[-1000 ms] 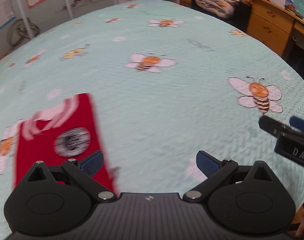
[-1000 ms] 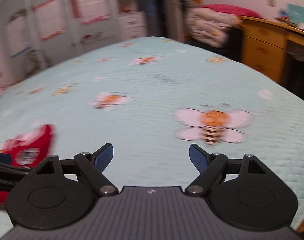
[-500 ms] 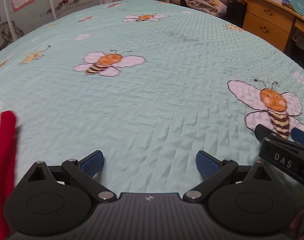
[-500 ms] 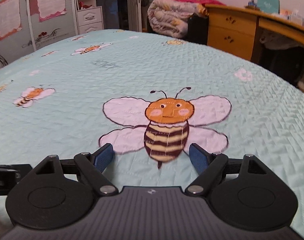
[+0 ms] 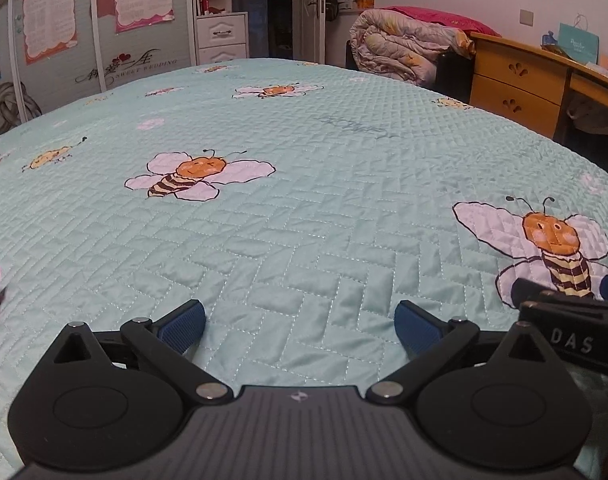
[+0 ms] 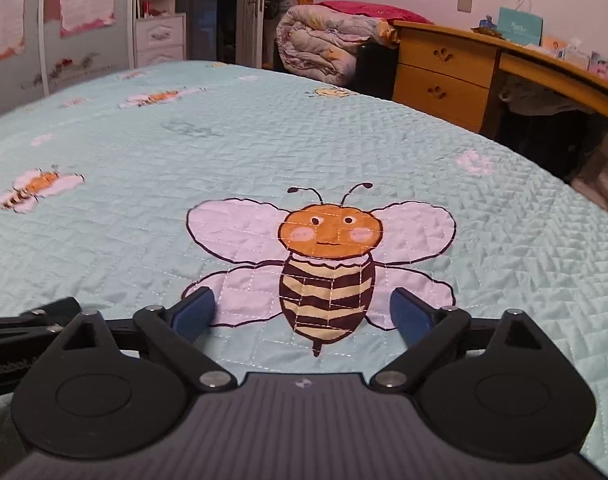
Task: Fold clothes
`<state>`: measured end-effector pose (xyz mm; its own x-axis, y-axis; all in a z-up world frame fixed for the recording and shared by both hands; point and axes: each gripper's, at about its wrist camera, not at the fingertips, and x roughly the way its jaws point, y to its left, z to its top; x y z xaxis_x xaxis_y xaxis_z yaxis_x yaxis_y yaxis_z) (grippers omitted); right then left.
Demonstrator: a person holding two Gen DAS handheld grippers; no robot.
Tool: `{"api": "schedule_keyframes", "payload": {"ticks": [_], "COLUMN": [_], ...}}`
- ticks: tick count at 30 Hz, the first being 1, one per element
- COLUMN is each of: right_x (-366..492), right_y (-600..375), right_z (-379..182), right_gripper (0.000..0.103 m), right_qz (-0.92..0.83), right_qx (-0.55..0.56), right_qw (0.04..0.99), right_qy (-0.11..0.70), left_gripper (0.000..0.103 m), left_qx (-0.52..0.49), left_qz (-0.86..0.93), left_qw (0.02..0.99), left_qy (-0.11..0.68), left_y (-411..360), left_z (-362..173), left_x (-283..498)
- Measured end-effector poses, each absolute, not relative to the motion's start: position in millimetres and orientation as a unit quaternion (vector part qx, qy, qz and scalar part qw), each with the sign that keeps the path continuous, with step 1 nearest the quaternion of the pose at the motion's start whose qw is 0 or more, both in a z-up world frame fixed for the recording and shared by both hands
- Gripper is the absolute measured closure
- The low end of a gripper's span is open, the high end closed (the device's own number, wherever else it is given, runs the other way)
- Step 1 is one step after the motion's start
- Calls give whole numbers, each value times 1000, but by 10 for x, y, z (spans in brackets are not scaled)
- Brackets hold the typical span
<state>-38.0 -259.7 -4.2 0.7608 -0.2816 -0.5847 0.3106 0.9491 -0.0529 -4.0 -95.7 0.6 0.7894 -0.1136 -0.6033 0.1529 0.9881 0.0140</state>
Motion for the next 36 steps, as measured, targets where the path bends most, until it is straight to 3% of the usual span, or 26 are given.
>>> {"api": "schedule_keyframes", "payload": {"ticks": [36], "right_x": [-327], "right_y": [-2666], "right_z": [-82], "right_gripper": [1], "right_qz": [-155], "right_qx": [47], "right_qw": [935], "right_qy": [315], "left_gripper": [0], "left_qx": [33], "left_qz": [-69], "left_qw": [946], "left_qy": [315], "left_y": [-985], "left_z": [1], "left_x": [-58]}}
